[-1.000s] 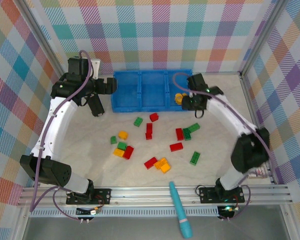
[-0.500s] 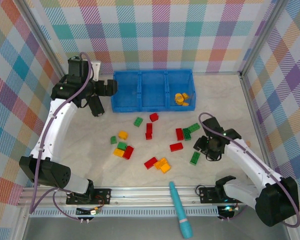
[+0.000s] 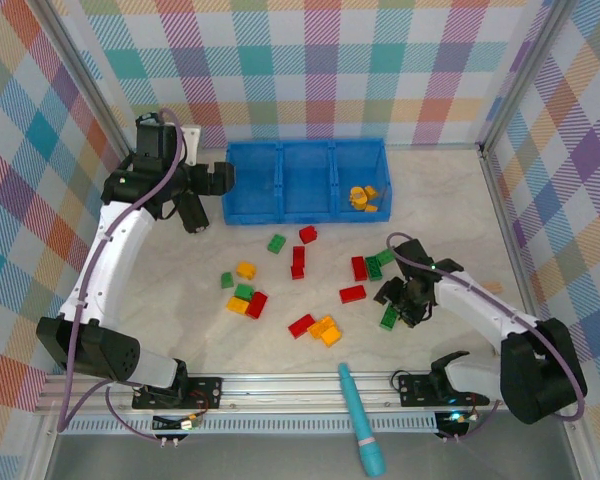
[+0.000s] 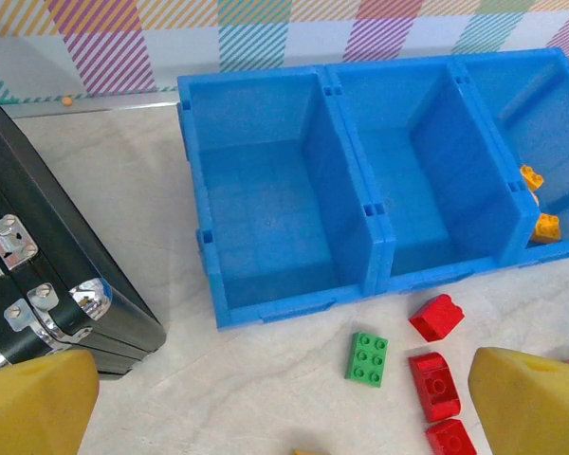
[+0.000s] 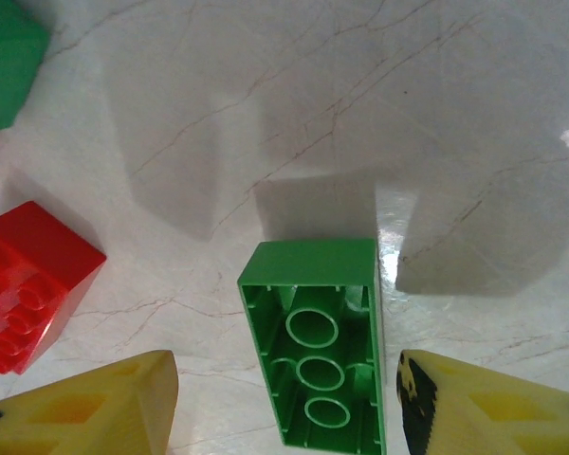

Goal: Sort the legos into containers by color
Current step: Pick up the lego from the bottom-right of the table, then place the lego in the container.

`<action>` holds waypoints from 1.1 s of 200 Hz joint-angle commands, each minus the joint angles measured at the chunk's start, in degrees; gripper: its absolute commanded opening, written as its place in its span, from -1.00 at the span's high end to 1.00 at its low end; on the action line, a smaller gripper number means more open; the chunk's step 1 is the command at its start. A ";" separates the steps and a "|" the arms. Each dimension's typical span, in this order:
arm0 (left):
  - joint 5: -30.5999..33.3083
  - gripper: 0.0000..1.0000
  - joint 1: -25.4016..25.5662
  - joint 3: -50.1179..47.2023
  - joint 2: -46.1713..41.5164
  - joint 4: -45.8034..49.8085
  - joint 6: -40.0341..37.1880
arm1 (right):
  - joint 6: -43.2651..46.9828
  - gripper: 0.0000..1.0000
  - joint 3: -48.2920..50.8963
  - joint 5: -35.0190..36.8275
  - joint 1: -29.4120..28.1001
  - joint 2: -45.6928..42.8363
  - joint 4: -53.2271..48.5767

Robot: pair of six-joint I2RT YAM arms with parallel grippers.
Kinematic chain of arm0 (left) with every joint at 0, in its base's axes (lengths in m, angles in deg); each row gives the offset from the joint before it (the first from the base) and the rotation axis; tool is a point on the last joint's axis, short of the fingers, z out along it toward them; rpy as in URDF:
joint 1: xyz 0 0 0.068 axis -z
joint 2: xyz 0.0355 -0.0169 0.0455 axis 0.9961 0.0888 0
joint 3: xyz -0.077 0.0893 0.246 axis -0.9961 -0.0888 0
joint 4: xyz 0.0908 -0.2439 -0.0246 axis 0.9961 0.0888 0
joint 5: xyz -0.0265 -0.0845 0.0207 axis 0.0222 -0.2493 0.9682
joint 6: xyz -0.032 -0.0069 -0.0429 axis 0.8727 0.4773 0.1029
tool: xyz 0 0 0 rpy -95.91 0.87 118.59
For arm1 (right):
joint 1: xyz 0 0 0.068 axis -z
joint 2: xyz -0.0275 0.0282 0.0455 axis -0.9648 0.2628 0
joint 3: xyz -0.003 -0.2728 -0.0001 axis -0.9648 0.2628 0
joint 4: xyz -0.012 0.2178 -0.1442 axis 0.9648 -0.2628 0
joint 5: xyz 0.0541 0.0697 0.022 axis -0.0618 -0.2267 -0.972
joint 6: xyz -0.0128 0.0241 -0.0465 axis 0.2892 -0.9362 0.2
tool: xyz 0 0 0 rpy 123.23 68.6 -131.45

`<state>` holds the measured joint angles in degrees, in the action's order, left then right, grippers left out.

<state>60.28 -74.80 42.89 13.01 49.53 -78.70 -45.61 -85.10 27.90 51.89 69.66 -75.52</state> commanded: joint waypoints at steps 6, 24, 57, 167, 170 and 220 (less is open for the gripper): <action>0.49 -1.00 0.42 -1.37 -2.30 -1.14 -0.57 | -0.02 -0.24 0.27 -1.15 -0.50 1.98 0.15; 0.79 -1.00 0.46 -2.32 -2.93 -1.51 -0.73 | 0.86 -0.21 -0.08 -0.98 -0.57 3.81 -0.12; 1.06 -1.00 0.49 -3.12 -3.31 -1.77 -0.82 | 2.16 0.10 -0.78 -0.54 -1.03 7.10 -0.20; 5.35 -1.00 0.44 -2.54 -6.40 -1.17 -3.32 | 38.05 0.50 -64.95 7.22 -1.03 31.42 -18.89; 5.36 -1.00 0.44 -2.33 -6.48 -1.35 -3.26 | 39.05 0.50 -67.66 7.21 -1.03 32.74 -19.56; 1.24 -1.00 0.44 -0.83 -5.78 -1.26 -2.10 | 53.77 0.47 -99.01 10.34 -1.41 51.44 -18.89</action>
<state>63.40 -74.80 41.60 7.81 48.27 -80.84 -3.36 -176.31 35.90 51.06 114.86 -92.76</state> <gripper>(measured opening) 0.999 0.296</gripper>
